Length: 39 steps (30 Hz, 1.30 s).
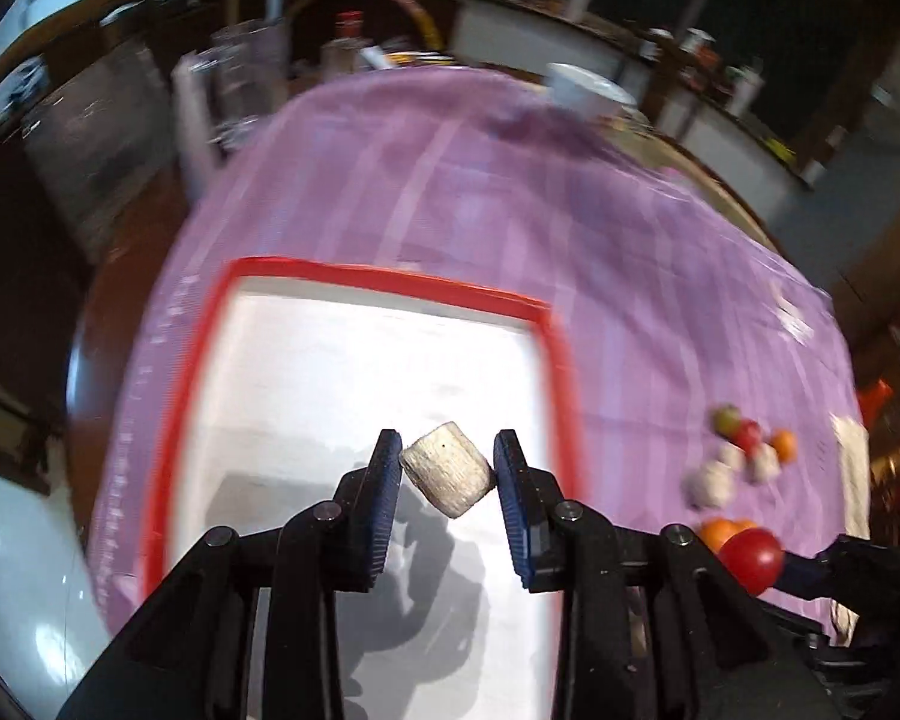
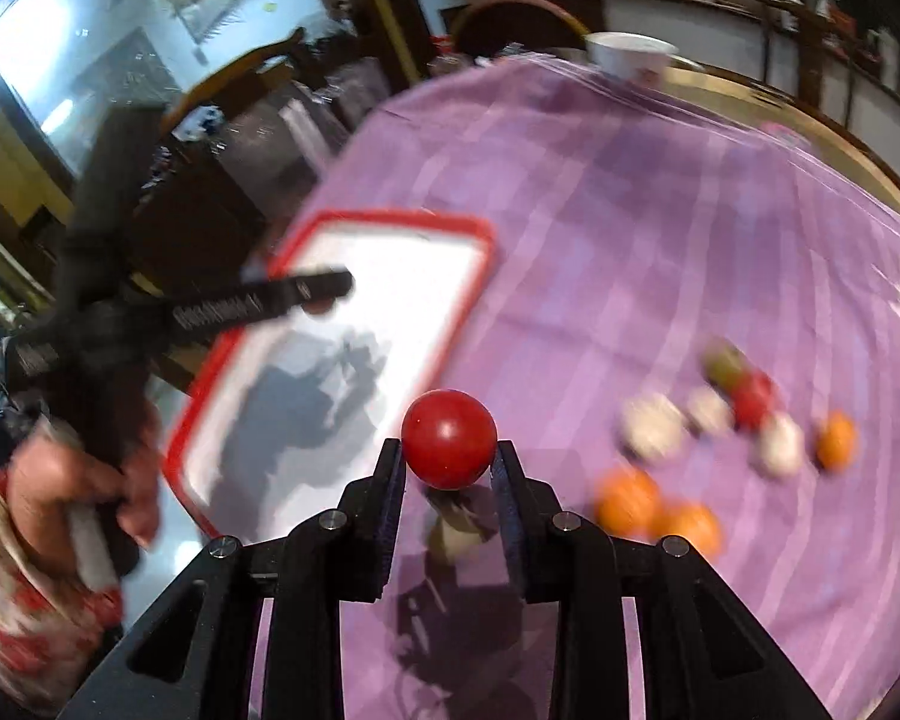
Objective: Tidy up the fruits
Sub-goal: 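Carry the red tomato into the white tray and open the right gripper, then move the right gripper back to the oranges and grasp one orange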
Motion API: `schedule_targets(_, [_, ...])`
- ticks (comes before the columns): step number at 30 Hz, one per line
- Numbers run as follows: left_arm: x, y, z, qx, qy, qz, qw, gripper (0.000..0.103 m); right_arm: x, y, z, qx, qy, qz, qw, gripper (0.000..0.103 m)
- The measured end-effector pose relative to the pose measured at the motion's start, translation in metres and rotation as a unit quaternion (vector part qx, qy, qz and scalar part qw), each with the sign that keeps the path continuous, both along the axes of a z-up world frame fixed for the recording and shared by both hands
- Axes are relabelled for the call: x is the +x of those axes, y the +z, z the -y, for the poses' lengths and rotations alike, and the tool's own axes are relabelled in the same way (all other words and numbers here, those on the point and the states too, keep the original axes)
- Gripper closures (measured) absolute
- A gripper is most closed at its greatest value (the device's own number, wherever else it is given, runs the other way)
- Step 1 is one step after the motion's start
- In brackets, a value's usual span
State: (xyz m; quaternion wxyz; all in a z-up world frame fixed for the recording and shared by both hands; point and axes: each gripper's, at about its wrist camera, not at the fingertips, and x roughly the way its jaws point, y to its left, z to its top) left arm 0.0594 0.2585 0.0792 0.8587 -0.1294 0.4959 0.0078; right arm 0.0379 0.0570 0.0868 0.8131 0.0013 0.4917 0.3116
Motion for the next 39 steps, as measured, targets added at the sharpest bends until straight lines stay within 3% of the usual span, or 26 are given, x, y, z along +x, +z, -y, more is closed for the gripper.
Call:
schedule_targets(6, [0.018, -0.034, -0.041, -0.008, 0.039, -0.032, 0.9987, 0.072, 0.026, -0.019, -0.088, -0.028, 0.043, 0.015, 0.999, 0.071])
schedule_targets(12, [0.022, -0.048, -0.055, -0.002, 0.054, -0.043, 0.9976, 0.072, 0.037, -0.049, -0.129, -0.053, 0.055, 0.009, 0.997, 0.070])
schedule_targets(13, [0.022, -0.049, -0.056, -0.004, 0.055, -0.044, 0.9975, 0.070, 0.039, -0.052, -0.132, -0.054, 0.051, 0.006, 0.997, 0.070])
schedule_targets(15, [0.019, -0.048, -0.059, -0.006, 0.059, -0.043, 0.9973, 0.052, 0.044, -0.055, -0.135, -0.055, 0.048, -0.002, 0.997, 0.070])
schedule_targets(17, [0.016, -0.045, -0.061, -0.005, 0.061, -0.036, 0.9974, 0.045, 0.045, -0.056, -0.133, -0.052, 0.046, -0.006, 0.998, 0.069])
schedule_targets(22, [0.007, -0.033, -0.063, -0.002, 0.067, -0.028, 0.9973, 0.043, 0.048, -0.045, -0.125, -0.039, 0.032, -0.003, 0.999, 0.062])
schedule_targets(26, [-0.006, -0.016, -0.061, 0.012, 0.073, -0.014, 0.9971, 0.042, 0.046, -0.027, -0.099, -0.023, 0.005, -0.001, 1.000, 0.062])
schedule_targets(31, [-0.031, 0.008, -0.046, 0.031, 0.072, 0.013, 0.9968, 0.035, 0.038, -0.002, -0.026, 0.009, -0.074, 0.010, 0.997, 0.062])
schedule_targets(35, [-0.050, 0.021, -0.022, 0.042, 0.067, 0.019, 0.9967, 0.035, 0.024, 0.000, 0.058, 0.015, -0.178, 0.045, 0.983, 0.057])
schedule_targets(39, [-0.062, 0.027, 0.020, 0.036, 0.035, 0.023, 0.9985, 0.034, 0.016, -0.026, 0.136, 0.007, -0.250, -0.008, 0.968, 0.057])
